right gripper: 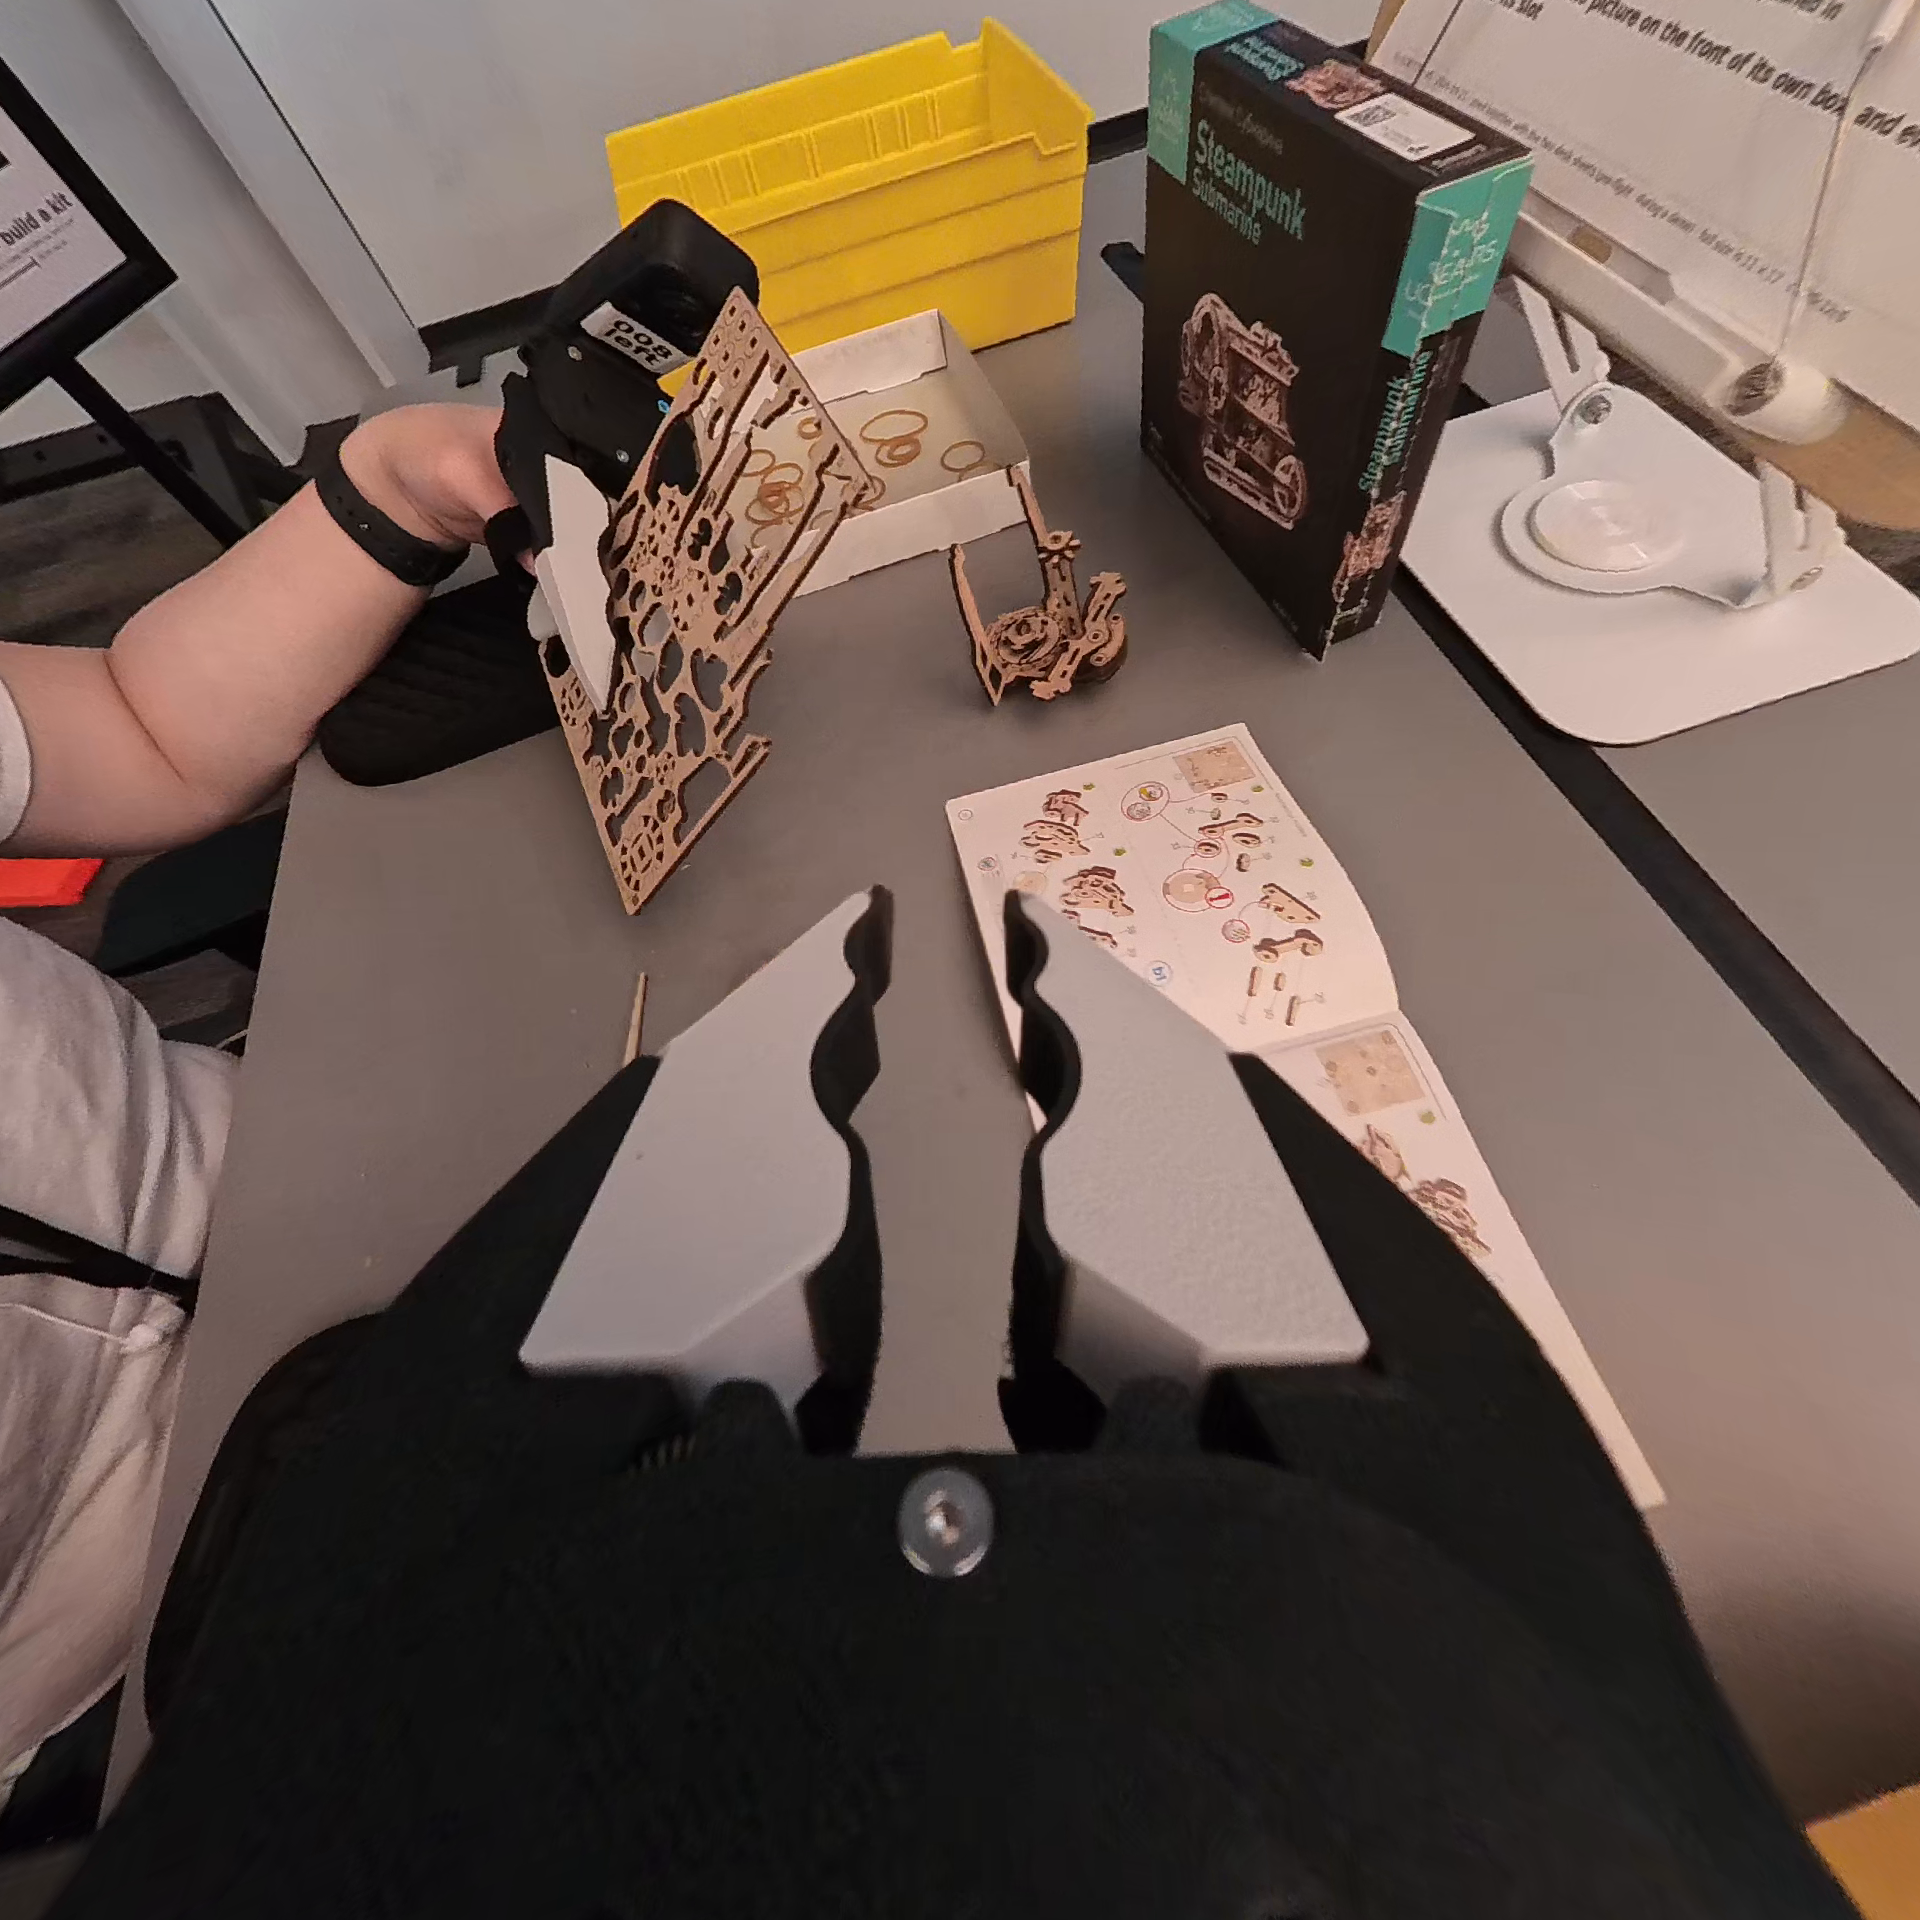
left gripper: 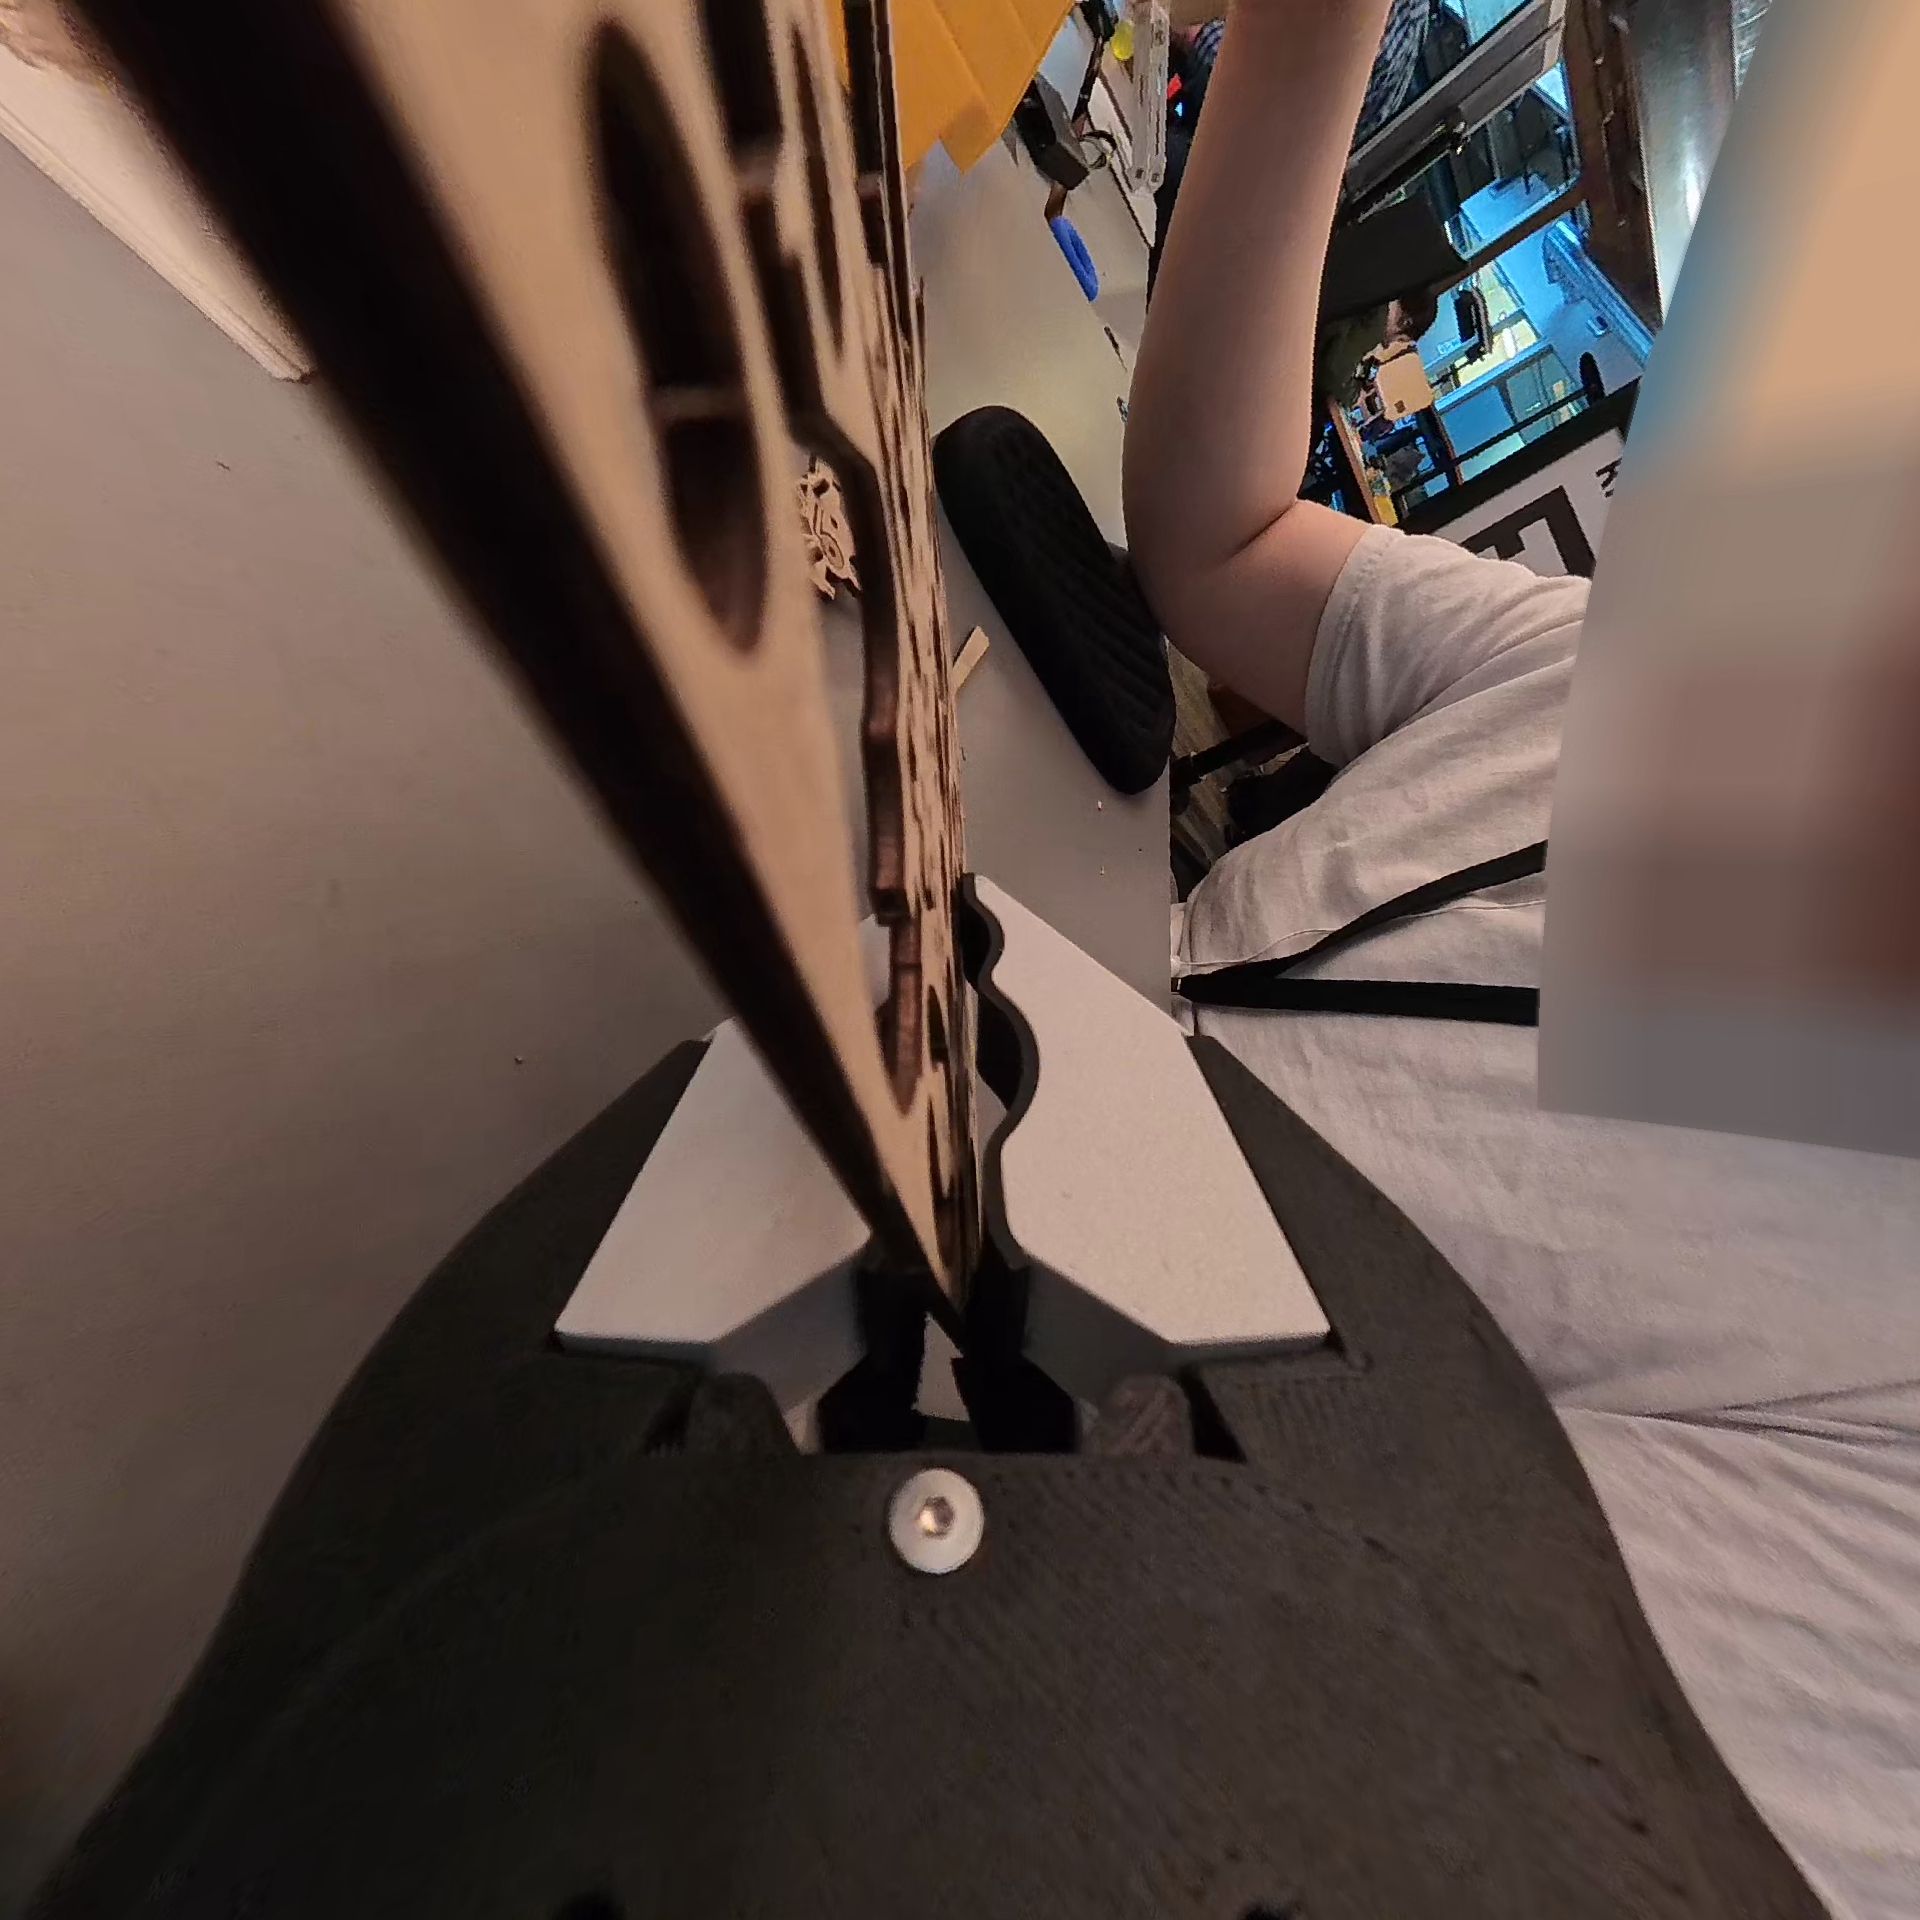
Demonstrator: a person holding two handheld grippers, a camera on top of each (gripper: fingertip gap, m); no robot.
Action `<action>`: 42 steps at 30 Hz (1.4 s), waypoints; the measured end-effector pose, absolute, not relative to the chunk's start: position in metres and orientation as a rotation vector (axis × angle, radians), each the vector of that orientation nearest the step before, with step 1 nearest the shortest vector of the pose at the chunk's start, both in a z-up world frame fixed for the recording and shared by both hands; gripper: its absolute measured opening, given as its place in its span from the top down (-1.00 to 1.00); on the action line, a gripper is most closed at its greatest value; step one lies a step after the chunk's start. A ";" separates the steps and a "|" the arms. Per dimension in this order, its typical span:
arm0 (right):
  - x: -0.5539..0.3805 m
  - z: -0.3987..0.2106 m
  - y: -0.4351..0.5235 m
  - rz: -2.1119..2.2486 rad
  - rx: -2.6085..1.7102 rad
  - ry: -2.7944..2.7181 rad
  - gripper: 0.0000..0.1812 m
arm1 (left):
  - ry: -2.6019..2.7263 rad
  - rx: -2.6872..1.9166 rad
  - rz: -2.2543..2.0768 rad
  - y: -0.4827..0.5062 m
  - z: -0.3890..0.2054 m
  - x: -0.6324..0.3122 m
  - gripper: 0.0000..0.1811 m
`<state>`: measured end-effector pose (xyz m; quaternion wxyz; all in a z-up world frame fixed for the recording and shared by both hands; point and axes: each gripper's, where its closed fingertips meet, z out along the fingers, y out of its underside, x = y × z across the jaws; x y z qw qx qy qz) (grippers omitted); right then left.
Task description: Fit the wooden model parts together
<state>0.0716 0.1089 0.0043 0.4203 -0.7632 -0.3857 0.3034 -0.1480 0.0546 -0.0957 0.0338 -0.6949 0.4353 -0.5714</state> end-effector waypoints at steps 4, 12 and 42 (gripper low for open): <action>0.061 -0.007 0.107 0.751 -1.934 -1.029 0.80 | 1.359 -2.150 -1.758 0.051 -0.097 -0.149 0.98; 0.002 -0.007 0.089 0.975 -1.822 -1.063 0.74 | 1.417 -2.277 -1.770 0.036 -0.112 -0.153 0.98; -0.087 -0.089 0.003 0.419 -1.756 -1.067 0.77 | 1.695 -2.184 -1.741 -0.001 -0.125 -0.167 0.99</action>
